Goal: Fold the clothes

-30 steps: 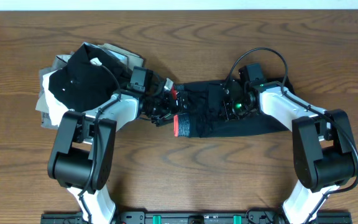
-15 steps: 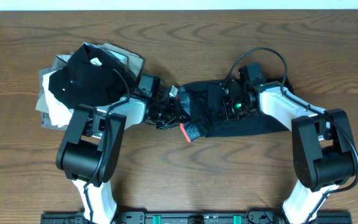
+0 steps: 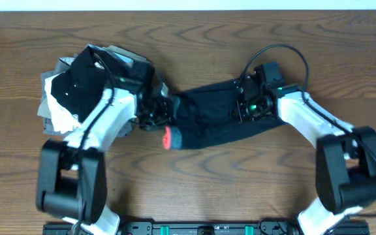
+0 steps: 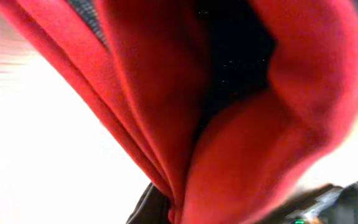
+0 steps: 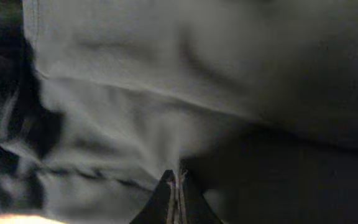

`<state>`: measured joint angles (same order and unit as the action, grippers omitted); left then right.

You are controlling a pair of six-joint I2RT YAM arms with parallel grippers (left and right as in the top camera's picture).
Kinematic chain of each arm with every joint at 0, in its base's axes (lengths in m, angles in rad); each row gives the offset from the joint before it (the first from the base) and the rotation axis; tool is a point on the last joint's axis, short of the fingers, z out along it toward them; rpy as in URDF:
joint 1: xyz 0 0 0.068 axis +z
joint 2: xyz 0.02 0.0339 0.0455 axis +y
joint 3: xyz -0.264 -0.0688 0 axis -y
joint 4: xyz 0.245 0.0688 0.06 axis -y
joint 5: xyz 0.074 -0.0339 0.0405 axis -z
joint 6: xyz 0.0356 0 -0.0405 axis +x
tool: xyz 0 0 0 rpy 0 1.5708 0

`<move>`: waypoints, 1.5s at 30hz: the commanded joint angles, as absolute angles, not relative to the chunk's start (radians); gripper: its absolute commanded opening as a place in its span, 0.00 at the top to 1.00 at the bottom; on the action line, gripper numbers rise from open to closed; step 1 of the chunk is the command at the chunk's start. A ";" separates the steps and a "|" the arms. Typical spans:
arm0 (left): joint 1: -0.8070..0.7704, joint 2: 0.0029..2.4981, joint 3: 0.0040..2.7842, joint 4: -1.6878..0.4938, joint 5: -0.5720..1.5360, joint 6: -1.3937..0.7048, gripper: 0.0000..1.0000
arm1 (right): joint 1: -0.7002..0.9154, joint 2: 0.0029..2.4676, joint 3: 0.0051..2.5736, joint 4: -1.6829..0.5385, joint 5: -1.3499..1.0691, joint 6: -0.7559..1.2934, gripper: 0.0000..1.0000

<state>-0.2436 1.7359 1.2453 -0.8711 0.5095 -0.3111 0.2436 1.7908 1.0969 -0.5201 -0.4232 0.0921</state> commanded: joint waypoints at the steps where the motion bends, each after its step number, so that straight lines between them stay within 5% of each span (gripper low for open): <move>1: -0.238 1.705 1.390 -0.988 0.287 -0.175 0.94 | 0.217 1.694 1.145 -0.516 -0.393 0.121 0.96; 14: -0.410 1.745 1.740 -1.157 0.116 -0.139 0.94 | 0.090 1.639 1.180 -0.532 -0.389 0.233 0.94; 23: -0.527 1.951 1.753 -1.059 0.092 -0.156 0.94 | 0.086 1.673 1.180 -0.556 -0.232 0.281 0.93; 45: -0.612 2.065 1.802 -0.934 0.150 -0.317 0.94 | 0.089 2.051 1.180 -0.421 -0.378 0.288 0.99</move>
